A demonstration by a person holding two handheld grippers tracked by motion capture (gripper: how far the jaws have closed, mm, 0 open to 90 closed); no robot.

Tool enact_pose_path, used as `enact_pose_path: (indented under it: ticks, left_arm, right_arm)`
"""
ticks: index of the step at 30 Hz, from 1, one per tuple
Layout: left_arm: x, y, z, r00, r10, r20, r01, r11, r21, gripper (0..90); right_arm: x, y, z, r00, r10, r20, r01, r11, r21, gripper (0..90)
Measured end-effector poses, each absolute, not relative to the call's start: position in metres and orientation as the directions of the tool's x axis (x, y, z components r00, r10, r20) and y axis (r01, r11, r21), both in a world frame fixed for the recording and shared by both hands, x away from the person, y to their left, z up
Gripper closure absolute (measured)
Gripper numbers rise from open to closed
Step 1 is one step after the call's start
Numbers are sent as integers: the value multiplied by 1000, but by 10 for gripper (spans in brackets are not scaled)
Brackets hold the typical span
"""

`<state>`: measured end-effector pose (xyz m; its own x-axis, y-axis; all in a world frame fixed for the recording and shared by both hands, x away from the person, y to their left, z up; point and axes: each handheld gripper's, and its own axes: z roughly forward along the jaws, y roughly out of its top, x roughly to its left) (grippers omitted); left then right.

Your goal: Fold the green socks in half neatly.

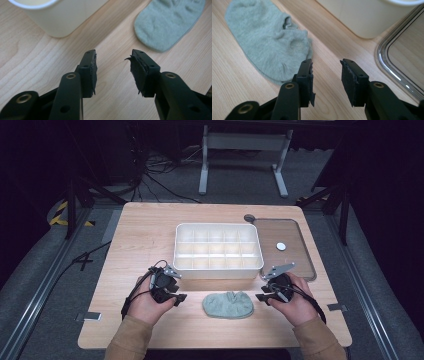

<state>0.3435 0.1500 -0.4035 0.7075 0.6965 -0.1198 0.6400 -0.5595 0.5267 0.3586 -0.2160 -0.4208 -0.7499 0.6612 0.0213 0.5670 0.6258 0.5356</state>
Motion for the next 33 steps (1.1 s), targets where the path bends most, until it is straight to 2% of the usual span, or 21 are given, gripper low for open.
enact_pose_path:
  ticks: [4,10,15,20,26,33]
  left_arm:
    - [342,146,-398,729,674,-121,623,-580,525,590]
    - [339,134,-394,777,624,-84,581,-660,475,552]
    - [341,128,-391,781,615,-109,582,-653,485,577]
    - [339,116,-390,799,591,-110,563,-673,479,587]
    - [341,103,-393,803,574,-163,570,-658,492,605]
    - [347,91,-411,762,600,-242,639,-640,426,627]
  right_arm:
    - [356,-219,-420,-745,665,50,583,613,533,605]
    - [354,-218,-422,-755,650,86,583,605,543,660]
    - [351,-218,-424,-784,612,105,545,598,588,642]
    - [347,-220,-425,-758,641,117,579,579,574,630]
    - [341,-218,-429,-768,631,114,575,600,556,642]
    - [336,-207,-440,-776,620,119,576,618,535,647]
